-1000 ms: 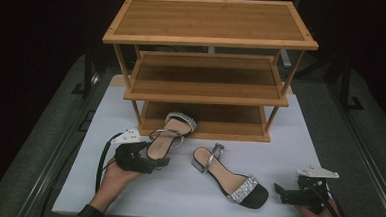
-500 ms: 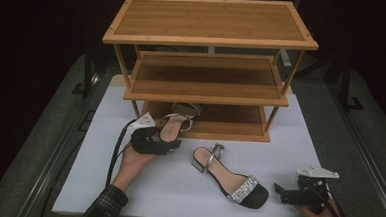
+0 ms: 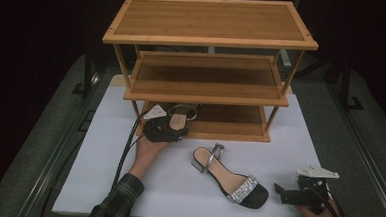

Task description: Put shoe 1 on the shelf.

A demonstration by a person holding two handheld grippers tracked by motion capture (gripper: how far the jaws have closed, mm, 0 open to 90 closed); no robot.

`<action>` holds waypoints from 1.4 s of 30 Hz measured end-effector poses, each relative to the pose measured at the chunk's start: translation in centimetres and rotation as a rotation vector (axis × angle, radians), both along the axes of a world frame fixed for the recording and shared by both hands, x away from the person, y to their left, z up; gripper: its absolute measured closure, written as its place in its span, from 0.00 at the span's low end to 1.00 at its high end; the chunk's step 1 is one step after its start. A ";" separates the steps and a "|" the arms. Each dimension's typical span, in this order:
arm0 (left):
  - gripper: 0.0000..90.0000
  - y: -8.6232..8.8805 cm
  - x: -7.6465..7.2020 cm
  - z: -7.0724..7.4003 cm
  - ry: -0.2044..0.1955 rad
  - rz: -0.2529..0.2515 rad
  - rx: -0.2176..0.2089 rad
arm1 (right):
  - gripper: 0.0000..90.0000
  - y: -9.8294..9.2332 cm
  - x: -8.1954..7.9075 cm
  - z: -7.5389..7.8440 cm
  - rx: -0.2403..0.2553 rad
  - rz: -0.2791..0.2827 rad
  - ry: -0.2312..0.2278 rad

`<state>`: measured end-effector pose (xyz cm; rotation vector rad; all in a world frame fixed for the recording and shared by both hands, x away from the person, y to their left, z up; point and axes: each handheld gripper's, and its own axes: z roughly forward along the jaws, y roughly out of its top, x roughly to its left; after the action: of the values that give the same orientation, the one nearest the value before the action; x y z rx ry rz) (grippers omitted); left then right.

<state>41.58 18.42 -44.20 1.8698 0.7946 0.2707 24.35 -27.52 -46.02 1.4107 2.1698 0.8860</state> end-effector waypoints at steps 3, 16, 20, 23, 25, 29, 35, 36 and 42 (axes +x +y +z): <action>0.28 -0.5 0.8 -0.2 0.006 0.018 -0.007 | 0.00 0.0 0.0 0.0 0.000 0.000 0.000; 0.27 -0.7 2.6 -1.0 0.033 0.084 -0.018 | 0.00 0.0 0.0 0.0 -0.001 0.001 -0.002; 0.27 -0.8 2.6 -1.1 0.056 0.080 0.013 | 0.00 0.0 0.0 0.0 -0.002 0.002 -0.003; 0.27 -1.1 2.5 -1.1 0.088 0.079 0.047 | 0.00 0.0 0.0 0.0 -0.002 0.002 -0.003; 0.26 -0.9 2.6 -1.1 0.096 0.080 0.058 | 0.00 0.0 0.0 0.0 -0.002 0.002 -0.003; 0.24 -0.4 2.1 -0.8 0.098 0.091 0.078 | 0.00 0.0 0.0 0.0 -0.002 0.002 -0.003; 0.28 1.0 0.7 -0.1 0.078 0.083 0.121 | 0.00 0.0 0.0 0.0 -0.002 0.002 -0.003; 0.29 1.2 0.5 0.0 0.077 0.084 0.125 | 0.00 0.0 0.0 0.0 -0.002 0.001 -0.003; 0.46 2.0 -0.4 0.4 0.082 0.052 0.116 | 0.00 0.0 0.0 0.0 -0.002 0.001 -0.003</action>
<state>41.15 20.45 -43.79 1.9813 0.9006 0.2795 24.35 -27.53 -46.03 1.4058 2.1689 0.8856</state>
